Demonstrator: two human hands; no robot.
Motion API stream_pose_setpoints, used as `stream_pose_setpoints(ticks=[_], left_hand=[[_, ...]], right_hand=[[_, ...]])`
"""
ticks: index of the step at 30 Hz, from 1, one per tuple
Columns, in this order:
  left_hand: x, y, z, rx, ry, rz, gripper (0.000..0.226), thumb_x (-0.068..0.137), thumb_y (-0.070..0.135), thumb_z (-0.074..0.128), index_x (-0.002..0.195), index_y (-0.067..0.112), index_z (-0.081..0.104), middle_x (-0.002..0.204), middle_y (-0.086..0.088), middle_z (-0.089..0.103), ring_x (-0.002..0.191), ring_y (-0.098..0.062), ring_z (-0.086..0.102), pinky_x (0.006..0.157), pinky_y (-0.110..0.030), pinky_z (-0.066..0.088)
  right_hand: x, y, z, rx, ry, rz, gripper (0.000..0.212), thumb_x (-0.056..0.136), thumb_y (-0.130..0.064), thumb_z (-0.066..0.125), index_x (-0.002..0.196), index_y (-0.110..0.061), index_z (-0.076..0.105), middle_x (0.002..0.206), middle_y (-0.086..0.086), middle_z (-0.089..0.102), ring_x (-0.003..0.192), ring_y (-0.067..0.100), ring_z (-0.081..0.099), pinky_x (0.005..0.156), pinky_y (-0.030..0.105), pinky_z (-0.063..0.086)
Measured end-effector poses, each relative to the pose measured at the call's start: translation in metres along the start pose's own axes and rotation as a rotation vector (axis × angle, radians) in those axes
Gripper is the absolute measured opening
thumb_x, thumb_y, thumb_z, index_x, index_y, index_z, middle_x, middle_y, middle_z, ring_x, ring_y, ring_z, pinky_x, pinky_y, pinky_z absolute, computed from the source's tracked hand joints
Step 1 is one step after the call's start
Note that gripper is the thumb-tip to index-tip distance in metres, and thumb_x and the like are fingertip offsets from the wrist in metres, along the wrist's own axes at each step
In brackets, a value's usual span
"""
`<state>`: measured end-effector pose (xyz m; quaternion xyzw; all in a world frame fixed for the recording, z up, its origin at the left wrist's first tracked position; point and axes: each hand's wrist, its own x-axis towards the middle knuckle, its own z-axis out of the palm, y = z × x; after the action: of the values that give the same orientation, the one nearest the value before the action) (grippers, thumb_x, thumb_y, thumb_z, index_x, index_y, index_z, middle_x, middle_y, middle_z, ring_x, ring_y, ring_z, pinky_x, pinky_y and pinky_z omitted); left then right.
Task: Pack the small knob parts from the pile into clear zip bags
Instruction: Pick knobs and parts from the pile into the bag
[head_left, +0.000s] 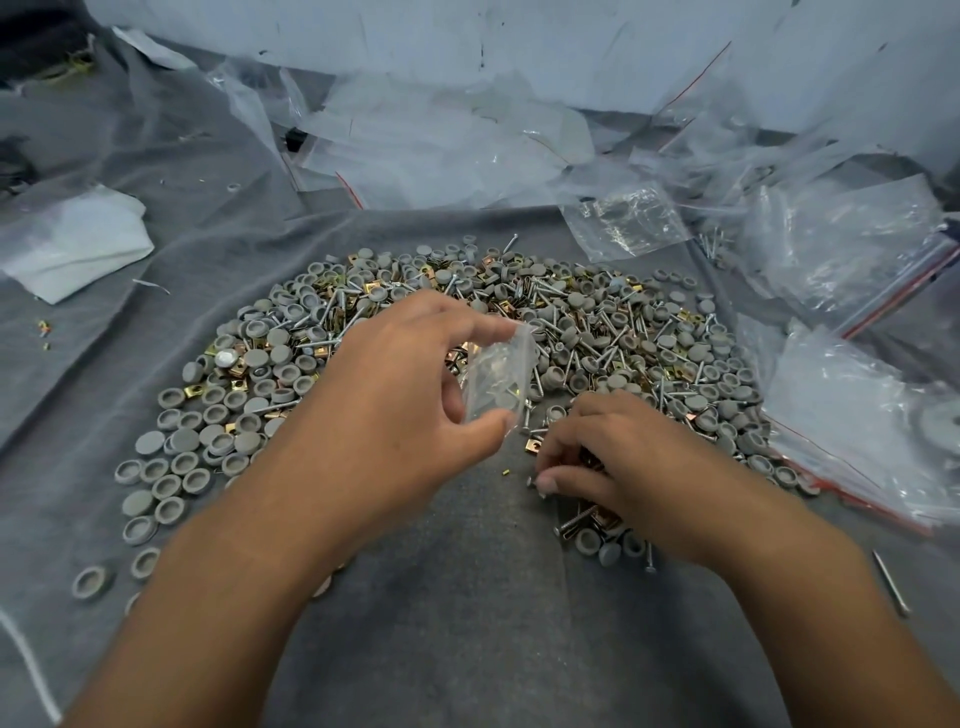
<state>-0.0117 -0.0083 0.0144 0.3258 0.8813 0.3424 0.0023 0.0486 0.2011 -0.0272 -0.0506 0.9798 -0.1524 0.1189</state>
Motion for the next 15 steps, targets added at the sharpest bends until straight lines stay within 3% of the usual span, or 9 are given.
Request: stream_pose_setpoints(ticks=[5, 10, 12, 15], left_hand=[[-0.001, -0.002, 0.000, -0.001, 0.006, 0.002, 0.050, 0.077, 0.039, 0.078, 0.125, 0.040, 0.063, 0.099, 0.028, 0.051, 0.077, 0.000, 0.061, 0.075, -0.002, 0.040], [-0.001, -0.003, 0.001, -0.001, 0.008, 0.004, 0.051, 0.076, 0.038, 0.077, 0.125, 0.039, 0.065, 0.106, 0.025, 0.054, 0.076, -0.002, 0.062, 0.073, -0.004, 0.041], [-0.002, -0.004, 0.001, 0.000, 0.010, 0.009, 0.052, 0.074, 0.038, 0.076, 0.125, 0.038, 0.065, 0.104, 0.026, 0.053, 0.077, -0.001, 0.062, 0.074, -0.004, 0.041], [-0.001, -0.004, 0.003, 0.003, 0.008, 0.008, 0.052, 0.073, 0.039, 0.076, 0.124, 0.040, 0.064, 0.102, 0.027, 0.052, 0.079, 0.000, 0.060, 0.079, -0.006, 0.041]], right_hand=[[-0.003, -0.004, 0.003, -0.067, 0.063, -0.007, 0.015, 0.090, -0.043, 0.071, 0.103, -0.043, 0.064, 0.095, -0.024, 0.044, 0.102, 0.001, 0.041, 0.090, 0.025, 0.040], [-0.001, -0.010, 0.007, -0.088, 0.145, -0.021, 0.010, 0.103, -0.044, 0.047, 0.107, -0.040, 0.055, 0.102, -0.022, 0.040, 0.101, 0.003, 0.033, 0.090, 0.025, 0.036], [-0.005, -0.011, -0.001, 0.112, 0.258, 0.004, 0.009, 0.102, -0.043, 0.044, 0.099, -0.040, 0.052, 0.098, -0.022, 0.049, 0.095, 0.000, 0.043, 0.081, 0.022, 0.042], [-0.012, -0.020, -0.016, 0.370, 0.595, -0.140, 0.011, 0.105, -0.034, 0.051, 0.098, -0.038, 0.058, 0.090, -0.020, 0.058, 0.086, 0.001, 0.057, 0.070, 0.010, 0.040]])
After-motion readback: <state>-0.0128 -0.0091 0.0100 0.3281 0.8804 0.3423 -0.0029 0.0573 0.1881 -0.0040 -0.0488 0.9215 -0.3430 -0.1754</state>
